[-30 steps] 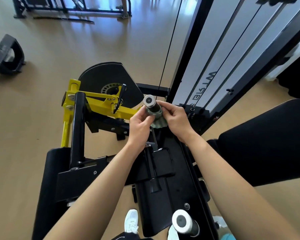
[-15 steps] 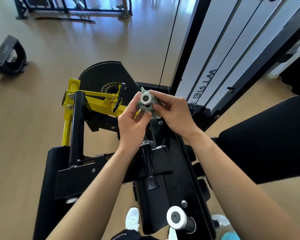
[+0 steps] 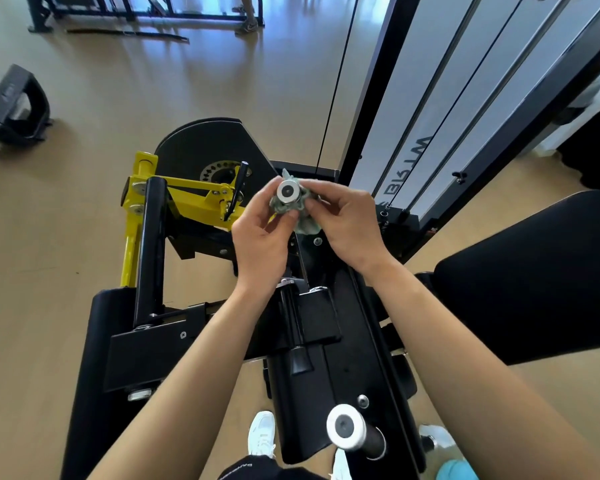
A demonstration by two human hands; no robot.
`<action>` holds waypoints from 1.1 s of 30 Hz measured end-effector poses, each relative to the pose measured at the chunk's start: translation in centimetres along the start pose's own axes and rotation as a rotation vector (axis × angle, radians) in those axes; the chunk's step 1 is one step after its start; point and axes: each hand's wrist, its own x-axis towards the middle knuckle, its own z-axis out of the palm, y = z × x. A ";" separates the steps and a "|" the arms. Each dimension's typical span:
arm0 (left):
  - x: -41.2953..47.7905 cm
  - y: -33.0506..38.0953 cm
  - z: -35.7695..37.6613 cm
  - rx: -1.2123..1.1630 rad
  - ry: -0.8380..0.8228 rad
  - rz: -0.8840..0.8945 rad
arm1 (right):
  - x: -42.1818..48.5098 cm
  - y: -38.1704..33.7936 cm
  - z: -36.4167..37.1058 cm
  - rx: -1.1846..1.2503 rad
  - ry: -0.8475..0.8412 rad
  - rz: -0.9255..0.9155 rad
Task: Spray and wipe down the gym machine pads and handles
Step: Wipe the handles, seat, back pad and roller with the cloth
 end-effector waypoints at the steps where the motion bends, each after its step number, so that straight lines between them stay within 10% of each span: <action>1: 0.0 0.1 -0.2 -0.010 0.013 0.007 | 0.1 -0.3 0.1 0.014 -0.002 -0.016; 10: 0.7 -3.2 1.2 0.120 -0.160 -0.264 | -1.1 3.4 0.1 -0.205 -0.016 0.186; 21: -0.5 1.5 -0.5 0.020 0.088 0.004 | -0.3 -0.4 0.7 0.096 0.098 0.005; 33: 1.6 -2.0 0.6 0.176 -0.158 -0.202 | -0.9 3.1 1.2 -0.179 0.061 0.180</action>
